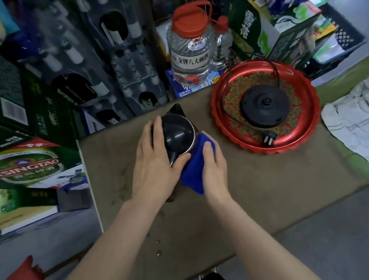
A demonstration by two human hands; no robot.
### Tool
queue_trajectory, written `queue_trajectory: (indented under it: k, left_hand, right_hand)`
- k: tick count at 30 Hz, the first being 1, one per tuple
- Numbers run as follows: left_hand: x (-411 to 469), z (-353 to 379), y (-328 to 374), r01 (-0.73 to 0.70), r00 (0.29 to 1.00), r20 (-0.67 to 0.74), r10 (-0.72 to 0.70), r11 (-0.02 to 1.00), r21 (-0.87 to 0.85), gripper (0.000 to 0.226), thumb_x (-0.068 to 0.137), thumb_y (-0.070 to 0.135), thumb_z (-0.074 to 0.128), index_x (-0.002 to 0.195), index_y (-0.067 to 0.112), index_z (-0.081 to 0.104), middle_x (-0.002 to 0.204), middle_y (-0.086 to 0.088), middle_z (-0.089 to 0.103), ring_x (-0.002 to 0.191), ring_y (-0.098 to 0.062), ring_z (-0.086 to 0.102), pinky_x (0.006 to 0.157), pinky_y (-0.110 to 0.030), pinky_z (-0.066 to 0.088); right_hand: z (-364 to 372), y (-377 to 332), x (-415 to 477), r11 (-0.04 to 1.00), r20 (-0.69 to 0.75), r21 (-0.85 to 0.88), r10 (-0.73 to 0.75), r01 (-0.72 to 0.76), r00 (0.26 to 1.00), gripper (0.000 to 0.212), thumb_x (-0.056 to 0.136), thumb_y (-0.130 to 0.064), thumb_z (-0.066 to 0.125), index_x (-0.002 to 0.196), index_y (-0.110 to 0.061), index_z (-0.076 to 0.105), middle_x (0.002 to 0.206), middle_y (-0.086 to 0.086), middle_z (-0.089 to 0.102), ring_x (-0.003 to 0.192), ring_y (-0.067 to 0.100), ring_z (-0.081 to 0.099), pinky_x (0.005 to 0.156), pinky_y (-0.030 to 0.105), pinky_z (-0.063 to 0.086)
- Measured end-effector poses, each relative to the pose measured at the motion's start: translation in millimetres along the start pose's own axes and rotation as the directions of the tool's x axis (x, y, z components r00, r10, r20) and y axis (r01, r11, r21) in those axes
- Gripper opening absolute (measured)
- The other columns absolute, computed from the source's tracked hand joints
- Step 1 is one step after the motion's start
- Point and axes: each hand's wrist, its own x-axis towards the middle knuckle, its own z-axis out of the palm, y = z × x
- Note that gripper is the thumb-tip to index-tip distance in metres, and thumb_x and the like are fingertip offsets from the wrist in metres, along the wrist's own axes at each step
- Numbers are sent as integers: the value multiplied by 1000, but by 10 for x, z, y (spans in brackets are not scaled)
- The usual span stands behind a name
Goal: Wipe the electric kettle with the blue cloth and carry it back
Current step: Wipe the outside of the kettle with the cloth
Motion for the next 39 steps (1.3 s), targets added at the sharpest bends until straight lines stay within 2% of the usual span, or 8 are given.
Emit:
queue_trajectory:
  k: [4,7,10,14,19,27,33,39]
  left_hand:
    - [5,-2,-23,-26,1000,-2,26,999,20,92,85,47,65,155,27,10,163,-5,16,147,-27,25,115,-41,32]
    - [15,-2,-46,-29,1000,-6,29,1000,6,93,83,48,68,154,27,13,162,-5,17,145,-28,27,114,-41,32]
    - [19,-63,-51,-72,997,24,71,997,12,95,79,44,74,153,26,17,160,-4,19,143,-28,32,113,-41,34]
    - [100,-355,-146,-234,938,282,204,969,77,106,73,29,82,154,29,14,164,2,14,147,-22,26,115,-31,24]
    - [93,-624,-274,-411,813,519,264,891,191,122,68,-1,80,155,38,4,164,14,13,150,-9,14,118,-23,10]
    - [-43,-578,-273,-478,836,449,315,821,313,113,76,6,77,155,37,4,165,10,13,148,-15,26,116,-31,28]
    - [-362,-410,-581,-434,899,155,409,788,437,97,70,25,83,151,22,29,145,-7,52,117,-32,59,104,-46,45]
    - [-167,-680,-651,-514,857,285,429,671,535,90,76,24,77,150,37,27,152,-4,45,131,-32,49,108,-50,41]
  right_hand:
    - [54,-347,394,990,105,-91,-97,106,990,34,103,-45,43,119,-29,68,115,-9,70,109,13,63,102,36,49]
    - [33,-293,666,995,86,-49,92,-88,992,23,104,-35,48,101,-25,69,97,-5,69,93,15,63,100,40,49]
    - [-72,19,689,951,53,33,304,-306,951,17,105,-29,49,102,-30,65,117,7,70,106,24,66,106,42,50]
    - [-257,167,375,948,-31,-66,309,-311,950,19,102,-33,50,98,-32,69,107,4,74,101,28,68,96,43,53]
    - [-218,-145,280,976,50,143,156,-161,987,23,105,-32,49,115,-22,68,112,0,74,98,12,69,88,26,55]
    - [-364,80,403,954,171,-26,300,-300,939,20,98,-27,59,102,-16,75,103,20,75,95,28,68,100,51,50]
    - [-317,-282,332,981,311,-4,186,-195,932,24,102,-25,56,109,-14,76,109,11,77,96,23,70,91,42,55]
    - [-461,-8,-268,995,236,-18,95,-94,967,22,104,-25,54,101,-9,69,92,7,68,83,20,61,77,35,49]
